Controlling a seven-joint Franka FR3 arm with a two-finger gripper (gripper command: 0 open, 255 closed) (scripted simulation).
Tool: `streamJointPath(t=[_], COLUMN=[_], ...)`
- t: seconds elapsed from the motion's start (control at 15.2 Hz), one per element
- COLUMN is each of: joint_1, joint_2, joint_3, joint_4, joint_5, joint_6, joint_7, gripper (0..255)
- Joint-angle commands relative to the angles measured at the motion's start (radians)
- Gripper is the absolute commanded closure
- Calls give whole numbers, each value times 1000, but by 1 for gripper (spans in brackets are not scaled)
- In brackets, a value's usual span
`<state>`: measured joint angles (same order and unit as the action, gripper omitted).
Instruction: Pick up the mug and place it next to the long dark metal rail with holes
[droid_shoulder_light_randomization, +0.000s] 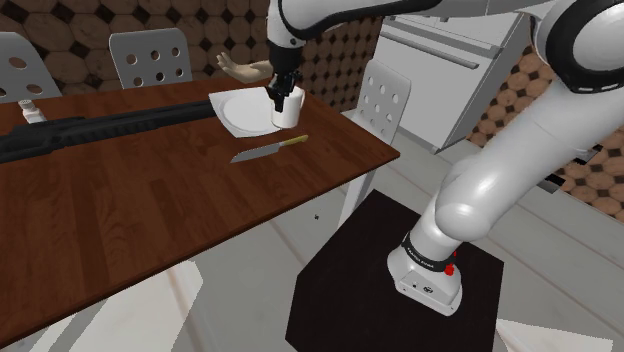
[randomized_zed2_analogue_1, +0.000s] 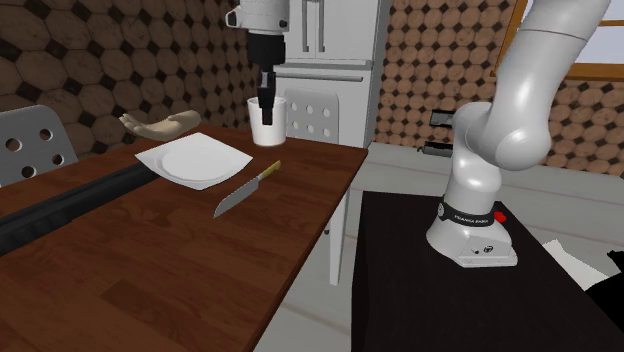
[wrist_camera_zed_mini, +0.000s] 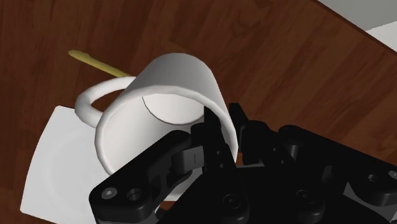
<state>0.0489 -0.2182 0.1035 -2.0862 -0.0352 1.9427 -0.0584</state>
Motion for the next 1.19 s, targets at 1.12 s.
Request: streamJointPath(t=[1.12], joint_1=[196], joint_2=[755], joint_3=[111], joint_4=[997], joint_5=[-147], joint_6=[-271], joint_7=[278], gripper=[255])
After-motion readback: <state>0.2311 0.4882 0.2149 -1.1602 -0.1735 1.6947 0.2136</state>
